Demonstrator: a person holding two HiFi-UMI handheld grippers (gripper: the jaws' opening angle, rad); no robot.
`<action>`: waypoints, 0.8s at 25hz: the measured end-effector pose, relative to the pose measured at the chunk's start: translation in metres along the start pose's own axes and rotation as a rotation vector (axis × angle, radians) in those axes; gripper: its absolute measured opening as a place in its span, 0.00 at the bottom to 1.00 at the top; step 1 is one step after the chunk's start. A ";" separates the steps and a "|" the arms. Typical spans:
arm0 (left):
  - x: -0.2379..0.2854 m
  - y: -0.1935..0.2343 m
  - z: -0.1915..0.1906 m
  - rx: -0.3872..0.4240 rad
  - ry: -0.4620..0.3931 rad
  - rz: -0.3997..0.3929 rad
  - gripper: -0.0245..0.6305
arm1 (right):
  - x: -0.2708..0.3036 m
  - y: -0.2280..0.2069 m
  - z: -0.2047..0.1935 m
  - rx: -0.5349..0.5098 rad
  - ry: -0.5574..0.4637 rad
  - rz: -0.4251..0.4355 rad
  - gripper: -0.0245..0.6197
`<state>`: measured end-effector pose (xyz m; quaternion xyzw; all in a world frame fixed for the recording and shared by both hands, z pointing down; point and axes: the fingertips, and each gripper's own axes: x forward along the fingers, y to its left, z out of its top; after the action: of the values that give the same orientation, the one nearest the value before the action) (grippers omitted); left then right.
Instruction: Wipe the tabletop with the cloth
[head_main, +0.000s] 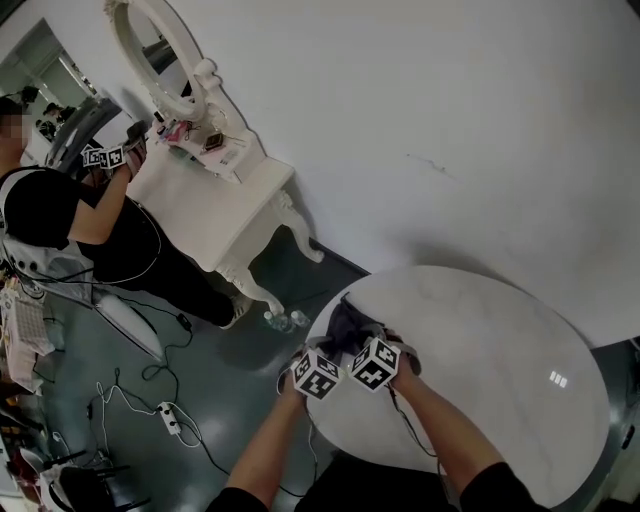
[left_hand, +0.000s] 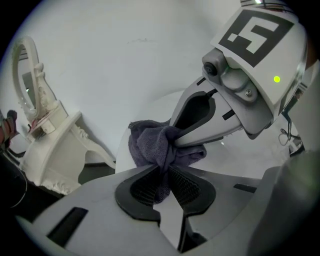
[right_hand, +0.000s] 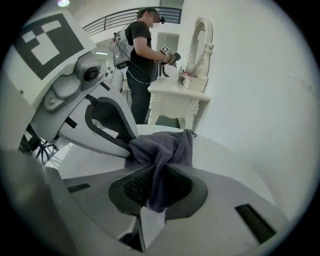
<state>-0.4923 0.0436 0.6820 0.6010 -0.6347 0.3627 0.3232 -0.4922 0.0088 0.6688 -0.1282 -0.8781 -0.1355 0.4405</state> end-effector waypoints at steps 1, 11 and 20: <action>-0.003 -0.006 -0.006 -0.014 0.008 0.001 0.13 | -0.001 0.008 -0.002 0.002 -0.003 0.013 0.10; -0.026 -0.054 -0.042 -0.070 0.023 0.083 0.13 | -0.027 0.067 -0.027 0.083 -0.046 0.054 0.10; -0.043 -0.097 -0.065 -0.109 0.020 0.119 0.13 | -0.048 0.107 -0.050 0.087 -0.052 0.048 0.10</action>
<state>-0.3945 0.1199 0.6870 0.5401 -0.6847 0.3521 0.3398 -0.3909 0.0862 0.6723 -0.1336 -0.8910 -0.0833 0.4259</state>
